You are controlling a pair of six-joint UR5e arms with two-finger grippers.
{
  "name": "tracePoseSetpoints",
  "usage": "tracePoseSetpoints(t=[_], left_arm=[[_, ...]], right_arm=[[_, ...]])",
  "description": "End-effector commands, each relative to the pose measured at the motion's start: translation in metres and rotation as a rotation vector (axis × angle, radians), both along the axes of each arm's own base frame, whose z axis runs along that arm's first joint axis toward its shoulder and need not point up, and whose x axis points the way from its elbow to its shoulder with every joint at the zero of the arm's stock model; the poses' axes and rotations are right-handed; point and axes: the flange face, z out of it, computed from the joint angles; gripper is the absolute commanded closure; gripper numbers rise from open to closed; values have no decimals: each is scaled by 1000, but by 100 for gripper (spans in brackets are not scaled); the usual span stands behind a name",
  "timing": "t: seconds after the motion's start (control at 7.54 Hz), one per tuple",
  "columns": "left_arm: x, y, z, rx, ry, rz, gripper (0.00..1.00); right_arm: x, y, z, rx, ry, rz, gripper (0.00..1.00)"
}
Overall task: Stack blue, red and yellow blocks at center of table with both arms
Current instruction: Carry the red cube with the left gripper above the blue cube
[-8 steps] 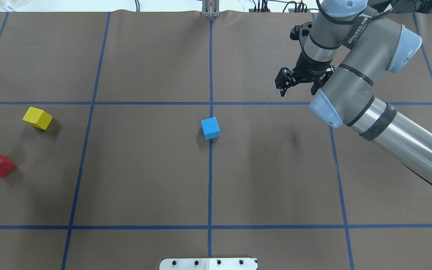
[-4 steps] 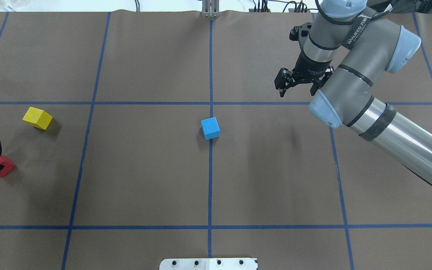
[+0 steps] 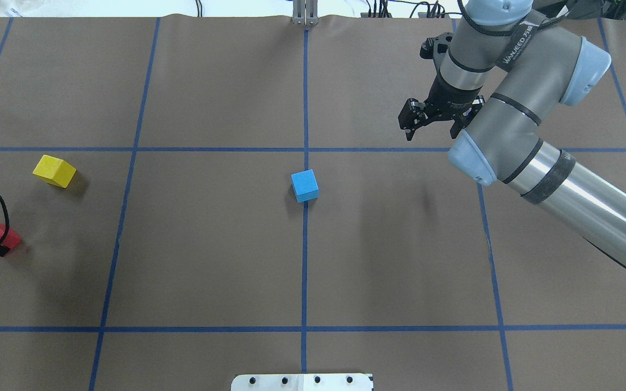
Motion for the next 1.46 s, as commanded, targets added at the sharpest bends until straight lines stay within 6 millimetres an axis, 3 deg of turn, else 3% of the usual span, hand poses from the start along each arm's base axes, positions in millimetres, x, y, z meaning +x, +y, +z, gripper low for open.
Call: tracePoseSetpoints(t=[0.0, 0.27, 0.4, 0.53, 0.66, 0.8, 0.93, 1.06, 1.33], left_arm=[[-1, 0, -10, -8, 13, -22, 100], [-7, 8, -55, -83, 92, -40, 100], [-16, 5, -96, -137, 72, -57, 100], [-14, -1, -151, -171, 45, -66, 100], [-1, -18, -202, -200, 27, -72, 100], [28, -50, -274, -269, 23, -149, 100], [85, -69, -362, -356, -2, -185, 100], [148, -70, -428, -425, -38, -208, 100], [256, -97, -527, -543, -74, -289, 100]], right_arm=[[15, -9, -6, 10, -18, 9, 0], [24, -13, -7, 16, -21, 16, 0], [39, -20, -4, 30, -26, 15, 0], [53, -25, 6, 41, -26, 3, 0], [62, -27, 16, 52, -20, -7, 0], [74, -30, 25, 65, -14, -13, 0], [85, -33, 33, 65, -8, -6, 0], [99, -36, 47, 75, 2, -11, 0], [148, -46, 85, 114, 29, -32, 0]])
